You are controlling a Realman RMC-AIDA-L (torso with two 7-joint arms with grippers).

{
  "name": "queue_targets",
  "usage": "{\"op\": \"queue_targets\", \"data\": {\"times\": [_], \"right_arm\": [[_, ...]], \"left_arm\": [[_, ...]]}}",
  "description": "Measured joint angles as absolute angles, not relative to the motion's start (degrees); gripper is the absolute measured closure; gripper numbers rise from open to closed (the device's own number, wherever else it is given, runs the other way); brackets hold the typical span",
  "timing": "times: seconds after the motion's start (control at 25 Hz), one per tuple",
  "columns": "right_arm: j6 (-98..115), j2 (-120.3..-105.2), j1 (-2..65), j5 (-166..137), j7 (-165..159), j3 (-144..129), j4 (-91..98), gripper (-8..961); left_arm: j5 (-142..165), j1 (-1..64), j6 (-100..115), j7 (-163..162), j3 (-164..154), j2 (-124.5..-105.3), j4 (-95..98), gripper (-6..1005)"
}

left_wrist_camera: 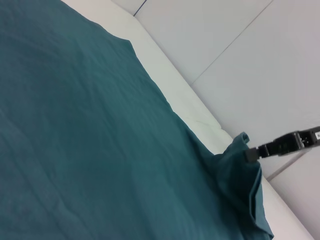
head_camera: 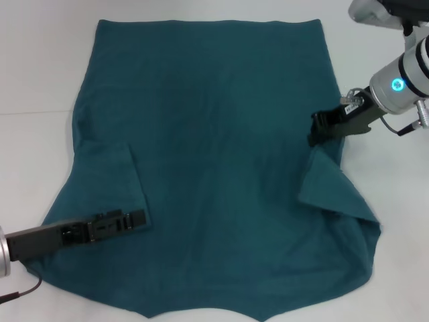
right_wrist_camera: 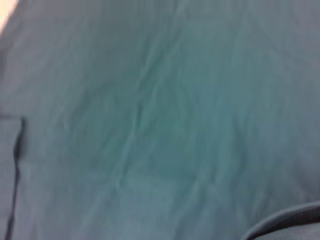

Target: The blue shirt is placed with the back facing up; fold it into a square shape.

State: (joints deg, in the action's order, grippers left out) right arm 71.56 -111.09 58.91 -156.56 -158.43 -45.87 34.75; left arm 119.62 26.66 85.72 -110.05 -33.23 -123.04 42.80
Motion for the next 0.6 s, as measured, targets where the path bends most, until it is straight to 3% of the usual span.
{"op": "queue_targets", "data": {"times": [0.6], "right_arm": [[66.8,-111.25,59.5,-154.7,-159.2,-45.9,31.1,933]], "left_arm": [[119.6,26.5,85.3,-110.6,-33.2,-123.05,42.8,176]]}}
